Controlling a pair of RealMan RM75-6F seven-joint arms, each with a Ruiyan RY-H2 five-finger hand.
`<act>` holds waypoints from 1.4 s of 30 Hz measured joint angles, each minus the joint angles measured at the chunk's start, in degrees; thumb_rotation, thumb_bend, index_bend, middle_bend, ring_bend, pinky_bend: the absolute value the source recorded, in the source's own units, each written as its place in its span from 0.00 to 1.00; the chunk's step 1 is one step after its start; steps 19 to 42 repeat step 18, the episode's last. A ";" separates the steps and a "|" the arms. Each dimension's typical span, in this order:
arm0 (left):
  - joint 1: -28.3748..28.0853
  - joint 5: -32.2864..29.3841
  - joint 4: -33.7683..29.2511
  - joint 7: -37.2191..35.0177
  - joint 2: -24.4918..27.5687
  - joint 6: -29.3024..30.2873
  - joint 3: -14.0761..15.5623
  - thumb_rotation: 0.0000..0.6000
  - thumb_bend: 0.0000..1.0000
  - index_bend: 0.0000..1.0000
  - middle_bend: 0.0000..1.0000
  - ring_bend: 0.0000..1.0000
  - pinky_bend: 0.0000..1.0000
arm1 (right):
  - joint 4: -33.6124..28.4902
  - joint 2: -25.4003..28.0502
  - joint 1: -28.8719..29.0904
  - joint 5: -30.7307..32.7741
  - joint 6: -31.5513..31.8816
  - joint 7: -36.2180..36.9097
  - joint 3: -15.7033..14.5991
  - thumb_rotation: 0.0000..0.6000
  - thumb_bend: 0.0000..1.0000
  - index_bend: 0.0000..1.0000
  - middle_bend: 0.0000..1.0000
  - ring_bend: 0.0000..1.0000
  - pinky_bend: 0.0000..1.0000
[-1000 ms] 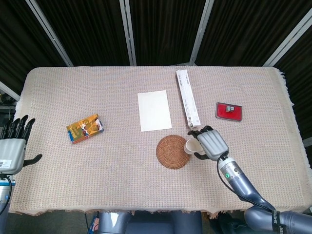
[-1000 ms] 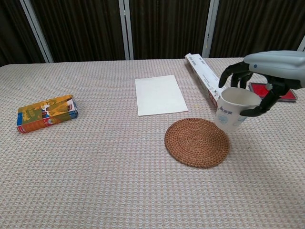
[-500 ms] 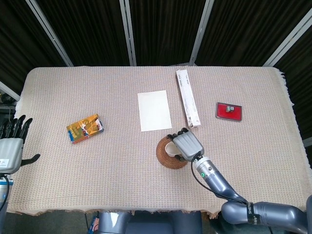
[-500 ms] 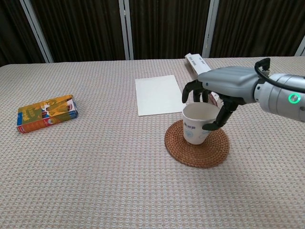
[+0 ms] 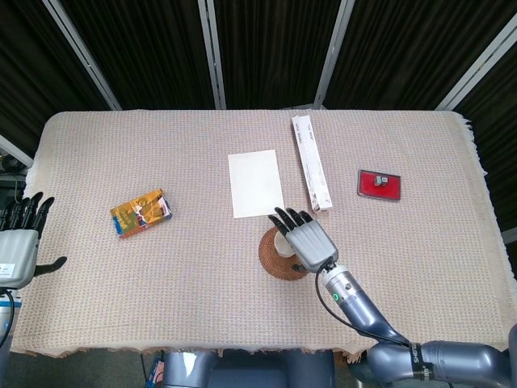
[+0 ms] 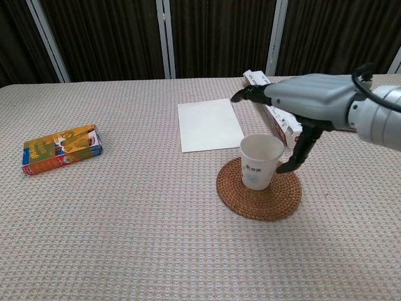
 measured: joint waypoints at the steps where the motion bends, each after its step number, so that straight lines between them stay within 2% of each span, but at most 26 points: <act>1: 0.06 0.15 -0.09 -0.14 0.07 0.08 0.03 1.00 0.00 0.00 0.00 0.00 0.00 | -1.84 1.63 -0.76 -1.27 1.35 -0.31 -0.58 1.00 0.00 0.00 0.00 0.01 0.10; 5: 0.57 1.38 -0.43 -1.04 0.45 0.94 0.29 1.00 0.00 0.00 0.00 0.00 0.00 | -6.29 7.36 -5.05 -7.42 6.96 0.46 -3.44 1.00 0.00 0.00 0.00 0.00 0.00; 9: 1.13 3.35 -0.27 -1.83 0.46 2.08 0.76 1.00 0.00 0.00 0.00 0.00 0.00 | -6.65 11.55 -10.84 -15.14 13.33 5.89 -7.30 1.00 0.00 0.00 0.00 0.00 0.00; 13: 1.73 5.80 0.40 -2.84 0.04 3.17 1.54 1.00 0.00 0.00 0.00 0.00 0.00 | -1.67 13.55 -16.68 -22.27 20.62 14.33 -10.85 1.00 0.00 0.00 0.00 0.00 0.00; 18: 2.46 8.57 1.93 -4.42 -0.77 4.74 2.25 1.00 0.00 0.00 0.00 0.00 0.00 | 7.85 13.11 -22.14 -27.35 28.66 23.47 -12.77 1.00 0.00 0.00 0.00 0.00 0.00; 42: 2.46 8.57 1.93 -4.42 -0.77 4.74 2.25 1.00 0.00 0.00 0.00 0.00 0.00 | 7.85 13.11 -22.14 -27.35 28.66 23.47 -12.77 1.00 0.00 0.00 0.00 0.00 0.00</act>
